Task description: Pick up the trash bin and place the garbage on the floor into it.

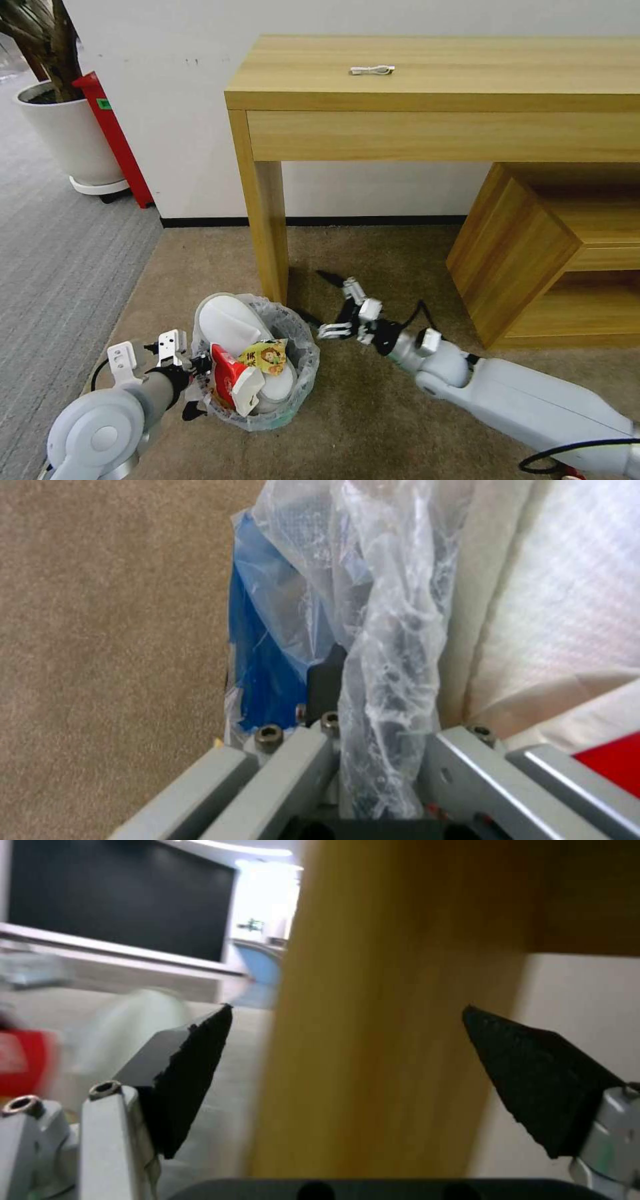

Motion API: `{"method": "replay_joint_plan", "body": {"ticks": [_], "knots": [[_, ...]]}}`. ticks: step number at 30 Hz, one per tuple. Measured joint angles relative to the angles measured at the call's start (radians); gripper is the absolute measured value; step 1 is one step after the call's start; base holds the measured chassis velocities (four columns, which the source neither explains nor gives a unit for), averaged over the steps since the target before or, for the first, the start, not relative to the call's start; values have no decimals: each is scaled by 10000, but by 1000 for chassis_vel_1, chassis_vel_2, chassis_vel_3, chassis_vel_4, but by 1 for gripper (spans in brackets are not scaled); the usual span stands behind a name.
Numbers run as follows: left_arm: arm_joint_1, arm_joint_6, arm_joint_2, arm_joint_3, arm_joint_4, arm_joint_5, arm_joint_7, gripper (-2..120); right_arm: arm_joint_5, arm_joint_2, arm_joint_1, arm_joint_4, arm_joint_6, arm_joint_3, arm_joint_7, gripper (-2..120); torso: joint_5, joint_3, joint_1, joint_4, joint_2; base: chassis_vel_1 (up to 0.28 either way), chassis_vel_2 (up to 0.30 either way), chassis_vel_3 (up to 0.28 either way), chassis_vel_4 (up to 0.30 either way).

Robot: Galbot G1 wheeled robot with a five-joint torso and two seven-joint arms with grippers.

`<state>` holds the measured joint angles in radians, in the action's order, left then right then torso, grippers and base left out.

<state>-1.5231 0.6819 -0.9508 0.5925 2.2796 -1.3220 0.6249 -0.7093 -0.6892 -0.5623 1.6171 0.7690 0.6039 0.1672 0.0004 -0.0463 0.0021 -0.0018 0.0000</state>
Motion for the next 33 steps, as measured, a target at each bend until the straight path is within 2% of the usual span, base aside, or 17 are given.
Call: {"method": "replay_joint_plan", "body": {"ticks": [1, 5, 6, 9, 10, 14, 15, 18, 24, 33], "knots": [[0, 0, 0, 0, 0, 0, 0, 0, 0, 0, 0, 0, 0, 0, 0, 88, 0, 0, 0, 0, 0, 0, 0, 0, 0], [-54, -110, 25, 0, 2, 162, -206, 0, -103, 647, -1096, -352, 163, -1783, 143, 88, -1, 0, 0, 1, 0, 0, 0, 0, 0], [-54, -110, 25, 0, 2, 162, -206, 0, -103, 647, -1096, -352, 163, -1783, 143, 88, -1, 0, 0, 1, 0, 0, 0, 0, 0], [-109, -145, 77, 23, 67, 213, -317, 0, -195, 1140, -2329, -707, 282, -3163, 287, 86, 1, 0, 0, 0, 0, 0, 0, 0, 0], [-109, -145, 77, 23, 67, 213, -317, 0, -195, 1140, -2329, -707, 282, -3163, 287, 86, 1, 0, 0, 0, 0, 0, 0, 0, 0], [-135, -166, 135, 66, 130, 210, -335, 0, -244, 1360, -3561, -1107, 374, -4580, 474, 86, 0, 0, 0, -1, 0, 0, 0, 0, 0], [-135, -166, 135, 66, 130, 210, -335, 0, -244, 1360, -3561, -1107, 374, -4580, 474, 86, 0, 0, 0, -1, 0, 0, 0, 0, 0], [-162, -183, 159, 78, 189, 204, -332, 0, -282, 1394, -4099, -1406, 392, -5501, 606, 86, -5, 0, 0, 2, 0, 0, 0, 0, 0], [-187, -185, 217, 131, 232, 146, -328, 0, -498, 1382, -4219, -2023, 397, -5834, 839, 86, -2, 0, 0, 4, 0, 0, 0, 0, 0], [-173, -185, 221, 144, 237, 42, -320, 0, -678, 1349, -4111, -2488, 399, -5767, 941, 86, -5, 0, 0, 1, 0, -17, -15, -23, -22]]}}
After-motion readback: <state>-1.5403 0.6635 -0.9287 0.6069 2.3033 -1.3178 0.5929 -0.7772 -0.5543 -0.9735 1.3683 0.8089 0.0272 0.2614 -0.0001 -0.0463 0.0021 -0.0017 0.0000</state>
